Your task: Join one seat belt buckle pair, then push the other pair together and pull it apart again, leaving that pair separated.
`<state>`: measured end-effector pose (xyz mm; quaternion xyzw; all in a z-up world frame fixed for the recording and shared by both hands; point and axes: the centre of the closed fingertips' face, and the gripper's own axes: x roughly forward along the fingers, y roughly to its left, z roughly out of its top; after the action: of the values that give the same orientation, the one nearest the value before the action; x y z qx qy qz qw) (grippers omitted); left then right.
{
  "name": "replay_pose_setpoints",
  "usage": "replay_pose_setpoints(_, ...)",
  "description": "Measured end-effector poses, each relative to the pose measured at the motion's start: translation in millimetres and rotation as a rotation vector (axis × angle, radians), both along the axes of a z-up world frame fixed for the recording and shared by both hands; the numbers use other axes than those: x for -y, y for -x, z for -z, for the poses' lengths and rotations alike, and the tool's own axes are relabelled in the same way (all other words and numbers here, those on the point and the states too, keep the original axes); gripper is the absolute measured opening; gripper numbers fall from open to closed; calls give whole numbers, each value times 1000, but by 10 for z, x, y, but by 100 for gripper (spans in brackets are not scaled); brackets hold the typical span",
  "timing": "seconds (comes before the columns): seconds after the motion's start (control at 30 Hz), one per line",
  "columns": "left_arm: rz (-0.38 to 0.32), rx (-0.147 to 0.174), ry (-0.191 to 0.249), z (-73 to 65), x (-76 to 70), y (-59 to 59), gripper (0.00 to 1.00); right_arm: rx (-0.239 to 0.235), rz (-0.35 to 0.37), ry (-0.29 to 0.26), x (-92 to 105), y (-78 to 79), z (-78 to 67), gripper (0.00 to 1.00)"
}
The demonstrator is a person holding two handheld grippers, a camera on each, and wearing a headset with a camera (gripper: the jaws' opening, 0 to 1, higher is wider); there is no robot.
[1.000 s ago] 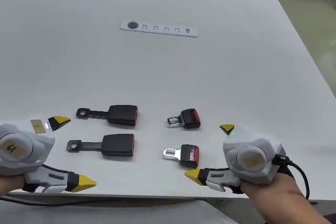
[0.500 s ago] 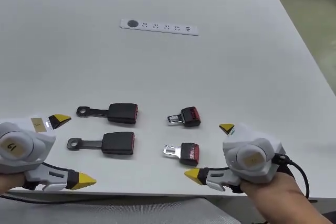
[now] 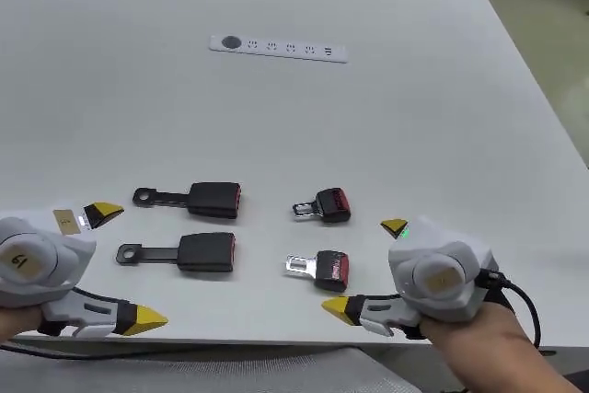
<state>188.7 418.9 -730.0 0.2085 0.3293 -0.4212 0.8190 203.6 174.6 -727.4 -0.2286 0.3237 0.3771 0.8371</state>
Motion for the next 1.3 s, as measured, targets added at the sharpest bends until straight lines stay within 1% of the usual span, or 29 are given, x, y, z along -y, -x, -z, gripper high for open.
replay_pose_setpoints(0.23, 12, -16, -8, 32, -12, 24, 92, 0, -6, 5, -3, 1, -7, 82)
replay_pose_setpoints(0.37, 17, -21, -10, 25, 5, 42, 90, -1, -14, 6, -10, -2, 7, 81)
replay_pose_setpoints(0.53, 19, -26, -12, 25, 3, 38, 86, -6, -23, 1, -33, -2, 7, 80)
replay_pose_setpoints(0.63, 15, -37, -20, 39, -3, 37, 85, -8, -34, 0, -51, 0, 4, 80)
replay_pose_setpoints(0.67, 13, -46, -22, 45, -13, 39, 84, -9, -38, 1, -56, -2, 6, 79)
replay_pose_setpoints(0.8, 28, -37, -23, 23, 10, -4, 83, -12, -56, -1, -80, -6, 12, 76)
replay_pose_setpoints(0.87, 36, -37, -27, 22, 23, -22, 82, -16, -64, 0, -91, -6, 21, 75)
replay_pose_setpoints(1.03, 81, -33, -43, 27, 122, -92, 80, -19, -94, 9, -115, -10, 49, 71)
replay_pose_setpoints(1.17, 114, -47, -47, 58, 191, -110, 75, -35, -121, 10, -141, -3, 63, 66)
replay_pose_setpoints(1.2, 122, -49, -49, 71, 210, -125, 71, -36, -124, 11, -145, -11, 70, 66)
replay_pose_setpoints(1.23, 128, -50, -51, 80, 222, -133, 69, -36, -126, 12, -148, -14, 74, 67)
replay_pose_setpoints(1.3, 139, -50, -56, 125, 244, -163, 70, -37, -135, 20, -153, -14, 79, 67)
